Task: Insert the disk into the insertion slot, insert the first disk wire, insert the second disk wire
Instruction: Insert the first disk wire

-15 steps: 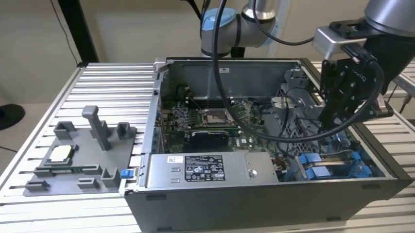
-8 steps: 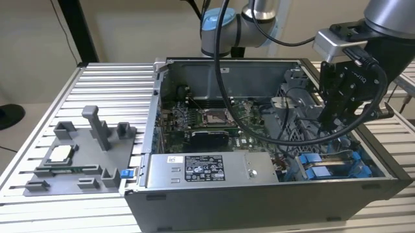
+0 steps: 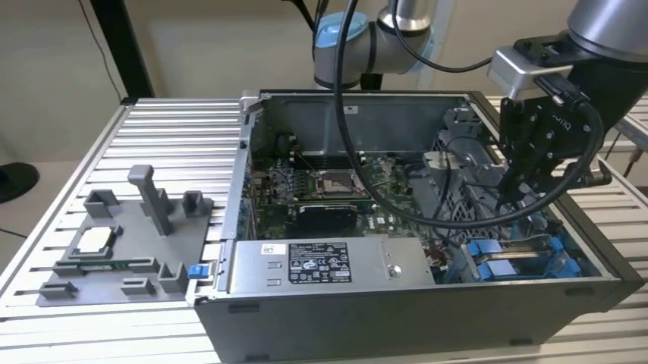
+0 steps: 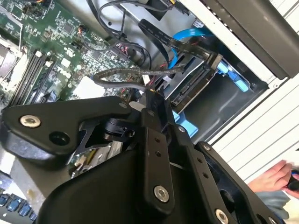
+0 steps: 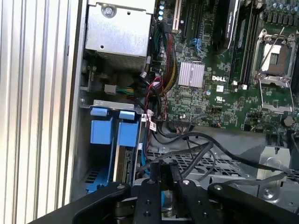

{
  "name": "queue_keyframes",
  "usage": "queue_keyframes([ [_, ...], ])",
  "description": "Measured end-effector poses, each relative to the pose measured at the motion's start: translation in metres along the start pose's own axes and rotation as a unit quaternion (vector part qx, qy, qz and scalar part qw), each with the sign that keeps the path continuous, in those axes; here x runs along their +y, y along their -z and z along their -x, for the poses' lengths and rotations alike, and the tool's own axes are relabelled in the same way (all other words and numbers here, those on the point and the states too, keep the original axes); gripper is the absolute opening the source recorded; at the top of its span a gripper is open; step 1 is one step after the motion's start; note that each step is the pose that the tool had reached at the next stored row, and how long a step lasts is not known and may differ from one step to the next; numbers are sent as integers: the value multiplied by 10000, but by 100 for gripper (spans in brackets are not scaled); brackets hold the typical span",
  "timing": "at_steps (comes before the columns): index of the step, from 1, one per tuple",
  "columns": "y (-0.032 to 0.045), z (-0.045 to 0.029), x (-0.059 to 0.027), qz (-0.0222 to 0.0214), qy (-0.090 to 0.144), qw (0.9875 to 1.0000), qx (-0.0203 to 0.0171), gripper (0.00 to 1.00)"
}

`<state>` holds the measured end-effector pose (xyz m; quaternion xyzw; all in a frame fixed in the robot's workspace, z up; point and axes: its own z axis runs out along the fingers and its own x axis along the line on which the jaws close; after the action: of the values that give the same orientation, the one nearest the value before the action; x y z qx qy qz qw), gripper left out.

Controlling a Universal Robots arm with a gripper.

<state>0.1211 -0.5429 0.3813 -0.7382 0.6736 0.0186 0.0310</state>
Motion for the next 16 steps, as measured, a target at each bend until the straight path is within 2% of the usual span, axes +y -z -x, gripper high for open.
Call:
queue_keyframes([
  [3,0,-25,-2,0,0,10000,0,0],
  [10,-10,-221,-27,0,0,10000,0,0],
  [16,-41,-336,-144,0,0,10000,0,0],
])
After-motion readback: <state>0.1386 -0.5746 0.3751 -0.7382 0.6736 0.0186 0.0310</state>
